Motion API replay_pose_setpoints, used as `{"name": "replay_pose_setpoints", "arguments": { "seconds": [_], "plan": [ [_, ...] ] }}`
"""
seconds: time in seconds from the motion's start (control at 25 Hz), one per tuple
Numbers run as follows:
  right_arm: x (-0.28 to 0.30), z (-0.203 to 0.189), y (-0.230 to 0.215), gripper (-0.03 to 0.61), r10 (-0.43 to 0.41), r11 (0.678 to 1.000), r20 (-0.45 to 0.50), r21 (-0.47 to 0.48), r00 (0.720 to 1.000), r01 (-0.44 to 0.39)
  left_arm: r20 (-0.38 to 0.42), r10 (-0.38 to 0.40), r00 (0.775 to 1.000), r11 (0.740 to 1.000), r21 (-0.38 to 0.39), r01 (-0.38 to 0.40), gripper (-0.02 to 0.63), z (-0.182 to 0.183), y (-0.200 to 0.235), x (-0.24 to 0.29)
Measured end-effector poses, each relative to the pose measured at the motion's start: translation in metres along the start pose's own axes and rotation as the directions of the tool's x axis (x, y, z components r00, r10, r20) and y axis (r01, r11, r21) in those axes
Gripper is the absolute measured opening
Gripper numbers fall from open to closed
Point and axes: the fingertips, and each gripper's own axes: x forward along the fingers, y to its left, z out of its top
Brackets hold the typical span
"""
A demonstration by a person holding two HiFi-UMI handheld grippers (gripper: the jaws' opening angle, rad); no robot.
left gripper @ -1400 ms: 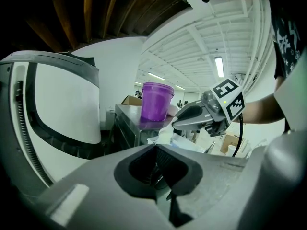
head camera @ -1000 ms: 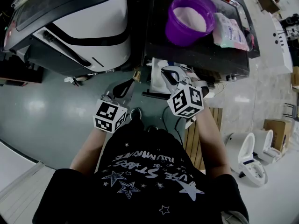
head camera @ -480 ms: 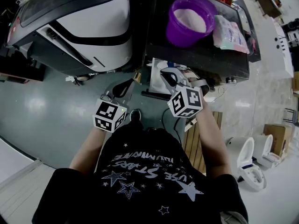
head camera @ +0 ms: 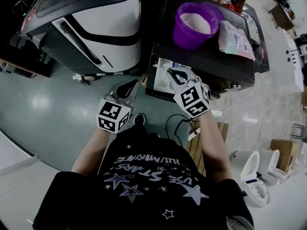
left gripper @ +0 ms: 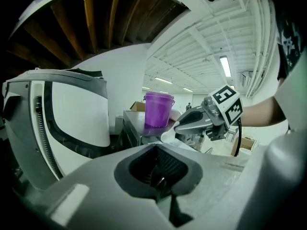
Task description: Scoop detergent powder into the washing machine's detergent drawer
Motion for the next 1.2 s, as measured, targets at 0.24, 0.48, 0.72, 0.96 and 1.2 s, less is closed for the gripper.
{"name": "replay_pose_setpoints", "arguments": {
  "seconds": [0.24, 0.48, 0.72, 0.96, 1.2],
  "plan": [
    [-0.026, 0.014, -0.014, 0.034, -0.045, 0.967, 0.133, 0.256, 0.990, 0.009, 0.033, 0.035, 0.999, 0.999, 0.004, -0.036, 0.000, 0.011, -0.009, -0.016],
    [-0.063, 0.022, -0.021, 0.034, -0.094, 0.889, 0.244, 0.456, 0.965, -0.029, 0.063, 0.058, 0.996, 0.998, 0.012, -0.059, 0.000, 0.020, -0.022, -0.031],
    [-0.103, 0.015, -0.023, 0.034, -0.181, 0.725, 0.320, 0.682, 0.930, -0.093, 0.077, 0.090, 0.993, 0.996, -0.026, -0.088, 0.000, 0.021, -0.040, -0.044],
    [-0.134, 0.011, -0.004, 0.034, -0.186, 0.633, 0.406, 0.746, 0.895, -0.207, 0.067, 0.114, 0.991, 0.992, -0.057, -0.111, 0.000, 0.008, -0.074, -0.066],
    [-0.155, -0.003, 0.018, 0.034, -0.184, 0.601, 0.426, 0.762, 0.886, -0.242, 0.042, 0.145, 0.988, 0.987, -0.073, -0.142, 0.000, -0.012, -0.092, -0.085]
  ]
}}
